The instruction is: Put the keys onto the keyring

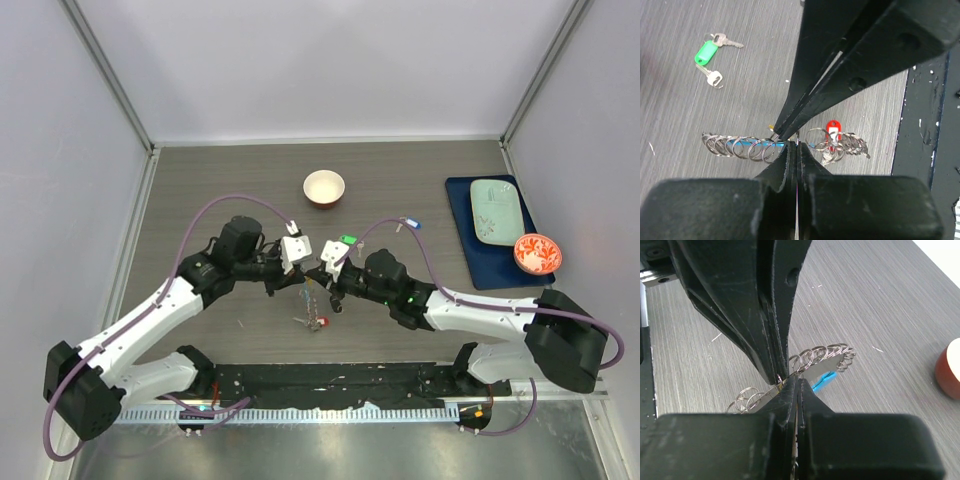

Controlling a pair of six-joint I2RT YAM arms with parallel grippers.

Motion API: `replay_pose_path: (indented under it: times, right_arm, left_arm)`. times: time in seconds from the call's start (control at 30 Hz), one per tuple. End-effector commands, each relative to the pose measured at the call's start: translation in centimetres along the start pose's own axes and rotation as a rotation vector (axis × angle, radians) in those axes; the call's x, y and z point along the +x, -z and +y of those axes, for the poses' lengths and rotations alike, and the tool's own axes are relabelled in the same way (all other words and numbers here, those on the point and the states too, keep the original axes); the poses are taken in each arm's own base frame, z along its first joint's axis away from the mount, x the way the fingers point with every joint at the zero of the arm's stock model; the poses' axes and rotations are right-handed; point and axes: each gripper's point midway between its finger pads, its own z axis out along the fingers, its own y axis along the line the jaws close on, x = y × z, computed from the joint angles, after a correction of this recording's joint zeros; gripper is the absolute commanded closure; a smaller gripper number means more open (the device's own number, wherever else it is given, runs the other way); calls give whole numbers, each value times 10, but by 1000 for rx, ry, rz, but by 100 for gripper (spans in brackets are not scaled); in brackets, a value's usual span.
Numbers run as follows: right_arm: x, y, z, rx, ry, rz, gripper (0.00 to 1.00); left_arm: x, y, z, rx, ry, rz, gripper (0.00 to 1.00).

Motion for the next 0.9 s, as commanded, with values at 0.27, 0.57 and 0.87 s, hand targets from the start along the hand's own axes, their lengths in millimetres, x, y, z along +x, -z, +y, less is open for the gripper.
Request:
replay_pose_path:
  times: [0.27, 0.57, 0.87]
  right_arm:
    - [-32, -10, 1, 31, 47, -68, 99]
    - [-28, -11, -2, 59, 44, -53, 99]
    - [-42, -2, 3, 31, 45, -102, 99]
  left_arm:
    - [-59, 5, 41, -234, 207, -215, 100]
    - [-67, 18, 58, -342, 299, -298, 100]
    - [-55, 19, 67, -398, 288, -238, 100]
